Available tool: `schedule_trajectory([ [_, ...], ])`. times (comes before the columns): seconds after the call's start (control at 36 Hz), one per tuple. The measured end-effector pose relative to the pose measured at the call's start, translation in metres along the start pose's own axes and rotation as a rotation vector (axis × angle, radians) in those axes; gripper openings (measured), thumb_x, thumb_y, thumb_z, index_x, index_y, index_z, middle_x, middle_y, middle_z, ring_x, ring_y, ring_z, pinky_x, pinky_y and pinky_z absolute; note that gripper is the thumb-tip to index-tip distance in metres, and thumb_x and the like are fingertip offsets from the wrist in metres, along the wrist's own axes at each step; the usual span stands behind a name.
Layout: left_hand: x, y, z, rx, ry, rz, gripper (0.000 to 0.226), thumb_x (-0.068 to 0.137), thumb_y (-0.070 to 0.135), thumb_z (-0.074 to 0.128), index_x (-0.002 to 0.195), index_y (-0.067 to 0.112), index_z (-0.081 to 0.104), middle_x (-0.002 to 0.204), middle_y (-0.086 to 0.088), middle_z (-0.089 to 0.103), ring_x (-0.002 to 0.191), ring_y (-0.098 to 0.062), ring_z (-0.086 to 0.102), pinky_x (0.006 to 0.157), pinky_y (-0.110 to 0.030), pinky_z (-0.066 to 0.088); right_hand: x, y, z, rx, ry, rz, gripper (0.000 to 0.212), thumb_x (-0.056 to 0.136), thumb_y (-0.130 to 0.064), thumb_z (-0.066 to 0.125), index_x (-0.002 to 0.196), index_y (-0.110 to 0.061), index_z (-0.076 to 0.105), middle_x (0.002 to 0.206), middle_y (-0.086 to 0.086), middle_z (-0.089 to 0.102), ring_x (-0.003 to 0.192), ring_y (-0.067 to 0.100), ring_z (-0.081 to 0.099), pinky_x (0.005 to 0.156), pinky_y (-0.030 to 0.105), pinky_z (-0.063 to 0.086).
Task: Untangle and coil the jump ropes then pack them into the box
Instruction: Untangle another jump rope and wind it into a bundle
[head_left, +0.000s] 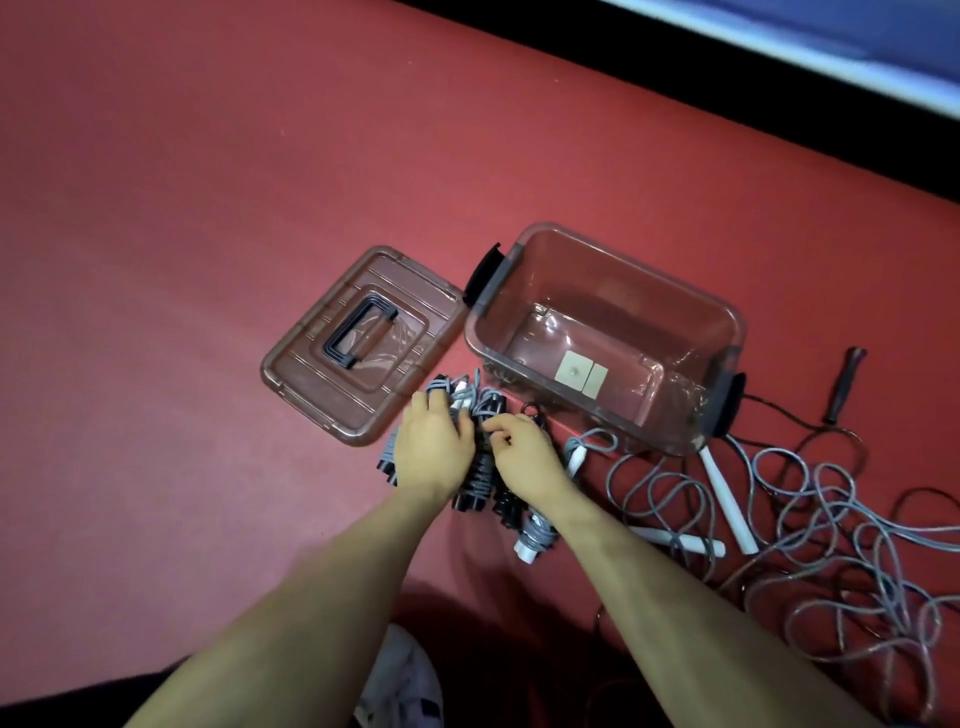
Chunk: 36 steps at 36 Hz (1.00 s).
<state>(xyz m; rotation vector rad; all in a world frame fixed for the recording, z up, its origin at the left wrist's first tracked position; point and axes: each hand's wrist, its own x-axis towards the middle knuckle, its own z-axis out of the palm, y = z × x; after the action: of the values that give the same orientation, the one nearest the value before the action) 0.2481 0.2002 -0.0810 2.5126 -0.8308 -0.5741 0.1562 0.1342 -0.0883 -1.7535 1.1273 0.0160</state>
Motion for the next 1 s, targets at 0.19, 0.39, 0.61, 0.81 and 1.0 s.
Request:
schedule_trajectory([
  [0.19,-0.032,0.033,0.005,-0.074,-0.046,0.089,0.015,0.095,0.024,0.045,0.094,0.01,0.049,0.104,-0.006,0.052,0.095,-0.026,0.05,0.073,-0.039,0.042,-0.034,0.023,-0.033,0.045,0.191,0.042,0.029,0.082,-0.002,0.048,0.087,-0.018,0.071,0.079,-0.002,0.067,0.083,0.023,0.064,0.082,0.037,0.051],
  [0.39,-0.077,0.074,0.03,0.011,-0.206,0.275,0.015,0.094,0.025,0.046,0.094,0.011,0.049,0.102,-0.008,0.054,0.096,-0.03,0.055,0.075,-0.04,0.041,-0.07,0.063,-0.08,0.051,0.423,0.098,0.018,0.079,-0.011,0.054,0.074,-0.021,0.069,0.077,0.0,0.071,0.079,0.026,0.065,0.074,0.038,0.052],
  [0.61,-0.104,0.139,0.077,-0.013,-0.41,0.426,0.008,0.092,0.021,0.048,0.085,0.018,0.044,0.099,-0.008,0.053,0.094,-0.03,0.054,0.074,-0.038,0.041,-0.097,0.131,-0.132,-0.004,0.572,0.222,0.015,0.082,-0.004,0.054,0.083,-0.01,0.068,0.084,0.012,0.069,0.082,0.033,0.063,0.071,0.037,0.047],
  [0.81,-0.101,0.162,0.117,0.072,-0.504,0.486,0.009,0.088,0.015,0.056,0.095,0.009,0.058,0.105,-0.011,0.055,0.101,-0.03,0.053,0.076,-0.036,0.038,-0.103,0.176,-0.148,-0.081,0.293,0.152,0.038,0.077,0.008,0.052,0.101,-0.014,0.071,0.089,0.001,0.051,0.092,0.028,0.059,0.083,0.034,0.047],
  [1.0,-0.093,0.148,0.144,0.126,-0.625,0.494,0.032,0.083,0.018,0.064,0.113,0.011,0.062,0.116,-0.007,0.054,0.112,-0.025,0.049,0.089,-0.034,0.043,-0.093,0.192,-0.136,-0.079,0.192,0.166,0.033,0.074,0.01,0.054,0.1,-0.006,0.068,0.1,0.008,0.05,0.092,0.025,0.057,0.084,0.016,0.039],
])
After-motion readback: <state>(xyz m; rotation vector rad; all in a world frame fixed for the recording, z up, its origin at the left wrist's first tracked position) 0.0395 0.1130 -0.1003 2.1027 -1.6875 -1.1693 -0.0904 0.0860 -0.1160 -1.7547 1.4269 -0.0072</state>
